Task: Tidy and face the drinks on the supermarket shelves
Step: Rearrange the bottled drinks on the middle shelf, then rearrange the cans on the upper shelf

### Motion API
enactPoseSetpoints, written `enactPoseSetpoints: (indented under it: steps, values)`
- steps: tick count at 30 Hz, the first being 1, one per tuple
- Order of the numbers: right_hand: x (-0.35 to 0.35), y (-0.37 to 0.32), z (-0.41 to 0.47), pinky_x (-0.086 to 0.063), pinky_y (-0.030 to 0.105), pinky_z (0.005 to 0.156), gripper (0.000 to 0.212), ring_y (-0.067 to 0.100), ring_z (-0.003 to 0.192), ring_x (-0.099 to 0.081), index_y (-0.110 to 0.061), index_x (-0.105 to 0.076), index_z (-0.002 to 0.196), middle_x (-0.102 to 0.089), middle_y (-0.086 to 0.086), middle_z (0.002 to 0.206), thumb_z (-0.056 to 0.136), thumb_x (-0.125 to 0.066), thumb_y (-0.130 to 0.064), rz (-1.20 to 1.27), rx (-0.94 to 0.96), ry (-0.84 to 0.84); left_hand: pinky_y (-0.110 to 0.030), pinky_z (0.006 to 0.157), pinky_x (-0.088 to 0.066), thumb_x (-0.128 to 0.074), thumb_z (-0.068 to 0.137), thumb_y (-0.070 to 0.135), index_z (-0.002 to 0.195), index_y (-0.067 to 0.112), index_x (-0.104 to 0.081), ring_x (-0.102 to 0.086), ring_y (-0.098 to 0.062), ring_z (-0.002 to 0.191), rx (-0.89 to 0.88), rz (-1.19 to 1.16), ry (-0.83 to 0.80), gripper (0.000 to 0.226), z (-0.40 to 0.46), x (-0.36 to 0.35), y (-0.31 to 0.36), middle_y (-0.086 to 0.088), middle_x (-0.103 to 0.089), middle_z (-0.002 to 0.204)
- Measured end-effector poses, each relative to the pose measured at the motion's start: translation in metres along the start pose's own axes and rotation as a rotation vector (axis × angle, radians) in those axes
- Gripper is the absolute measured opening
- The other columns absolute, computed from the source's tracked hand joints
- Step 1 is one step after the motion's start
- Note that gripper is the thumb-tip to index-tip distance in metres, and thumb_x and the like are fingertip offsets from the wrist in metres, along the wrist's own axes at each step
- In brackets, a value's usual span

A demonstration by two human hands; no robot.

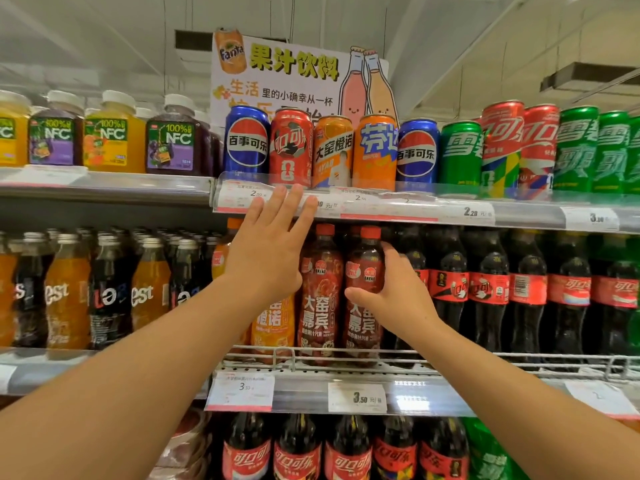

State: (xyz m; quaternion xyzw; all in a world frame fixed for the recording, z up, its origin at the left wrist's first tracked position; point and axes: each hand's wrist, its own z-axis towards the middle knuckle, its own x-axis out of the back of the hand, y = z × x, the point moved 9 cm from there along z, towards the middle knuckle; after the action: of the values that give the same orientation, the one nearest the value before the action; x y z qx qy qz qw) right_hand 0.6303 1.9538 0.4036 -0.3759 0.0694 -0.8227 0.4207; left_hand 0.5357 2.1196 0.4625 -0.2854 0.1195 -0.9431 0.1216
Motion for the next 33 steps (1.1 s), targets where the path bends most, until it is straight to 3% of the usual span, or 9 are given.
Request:
enactPoseSetpoints:
  steps: [3,7,13,18,20,21,24,28,33]
  values:
    - [0.0,-0.004,0.011,-0.055,0.036,0.078,0.088,0.021,0.107,-0.06,-0.029,-0.033,0.139,-0.046,0.0,0.137,0.069,-0.077,-0.056,-0.104,-0.023,-0.008,-0.048,0.12,0.005,-0.057,0.084,0.034,0.15,0.021,0.019,0.014,-0.029,0.148,-0.01,0.011,0.003,0.101,0.0,-0.001,0.0,-0.009,0.013,0.162]
    - [-0.007,-0.005,0.022,-0.055,0.044,0.087,0.104,0.026,0.116,-0.058,-0.024,-0.018,0.151,-0.045,0.006,0.143,0.071,-0.08,-0.048,-0.136,-0.061,-0.087,-0.048,0.12,0.006,-0.056,0.084,0.035,0.149,0.021,0.022,0.016,-0.029,0.147,-0.004,0.013,0.015,0.102,0.0,-0.003,0.0,-0.009,0.015,0.161]
    - [-0.013,-0.004,0.017,-0.053,0.041,0.092,0.106,0.031,0.121,-0.056,-0.02,-0.009,0.154,-0.028,0.011,0.156,0.078,-0.077,-0.046,-0.193,-0.081,-0.11,-0.048,0.12,0.006,-0.056,0.083,0.036,0.148,0.021,0.023,0.017,-0.029,0.147,0.011,0.009,0.027,0.103,0.0,-0.004,0.0,-0.009,0.015,0.161]
    - [-0.002,-0.016,0.003,-0.052,0.041,0.095,0.103,0.027,0.128,-0.051,-0.022,-0.006,0.154,-0.012,0.002,0.162,0.08,-0.074,-0.047,-0.156,-0.025,-0.104,-0.047,0.119,0.011,-0.055,0.083,0.037,0.147,0.022,0.025,0.02,-0.028,0.146,0.024,0.016,0.028,0.104,0.0,-0.006,-0.001,-0.008,0.019,0.16]
    - [0.015,-0.028,-0.005,-0.049,0.039,0.098,0.083,0.02,0.128,-0.049,-0.023,-0.019,0.152,-0.021,-0.002,0.159,0.088,-0.066,-0.045,-0.204,0.061,-0.067,-0.046,0.118,0.013,-0.054,0.083,0.037,0.148,0.023,0.024,0.021,-0.027,0.146,0.023,0.011,0.034,0.103,0.0,-0.007,-0.002,-0.007,0.021,0.16]
    - [0.029,-0.036,-0.006,-0.05,0.037,0.096,0.066,0.015,0.12,-0.054,-0.024,-0.033,0.147,-0.037,-0.005,0.152,0.091,-0.062,-0.042,-0.205,0.12,-0.026,-0.046,0.118,0.014,-0.053,0.082,0.037,0.149,0.023,0.024,0.022,-0.027,0.146,0.024,0.01,0.035,0.103,0.0,-0.008,-0.002,-0.007,0.021,0.16]
    - [0.084,-0.062,-0.002,-0.052,0.034,0.077,0.027,0.01,0.084,-0.057,-0.021,-0.065,0.115,-0.066,-0.008,0.102,0.088,-0.062,-0.026,-0.14,0.302,0.187,-0.047,0.118,0.012,-0.053,0.08,0.035,0.15,0.022,0.022,0.022,-0.028,0.146,0.045,0.006,0.03,0.103,0.001,-0.01,0.0,-0.008,0.019,0.161]
    - [0.123,-0.072,0.022,-0.046,0.04,0.088,0.027,0.029,0.102,-0.056,-0.007,-0.068,0.112,-0.065,0.008,0.11,0.086,-0.067,-0.014,-0.307,0.402,0.356,-0.048,0.118,0.012,-0.056,0.078,0.033,0.155,0.022,0.005,0.016,-0.028,0.147,0.083,-0.012,0.032,0.098,0.003,-0.008,0.002,-0.008,0.011,0.162]
    - [0.11,-0.058,0.03,-0.05,0.044,0.086,0.033,0.032,0.102,-0.056,-0.002,-0.067,0.117,-0.064,0.013,0.112,0.091,-0.059,-0.02,-0.425,0.409,0.411,-0.046,0.118,0.012,-0.054,0.081,0.033,0.155,0.024,0.002,0.014,-0.027,0.148,0.089,-0.019,0.023,0.093,0.005,-0.006,0.001,-0.006,0.01,0.163]
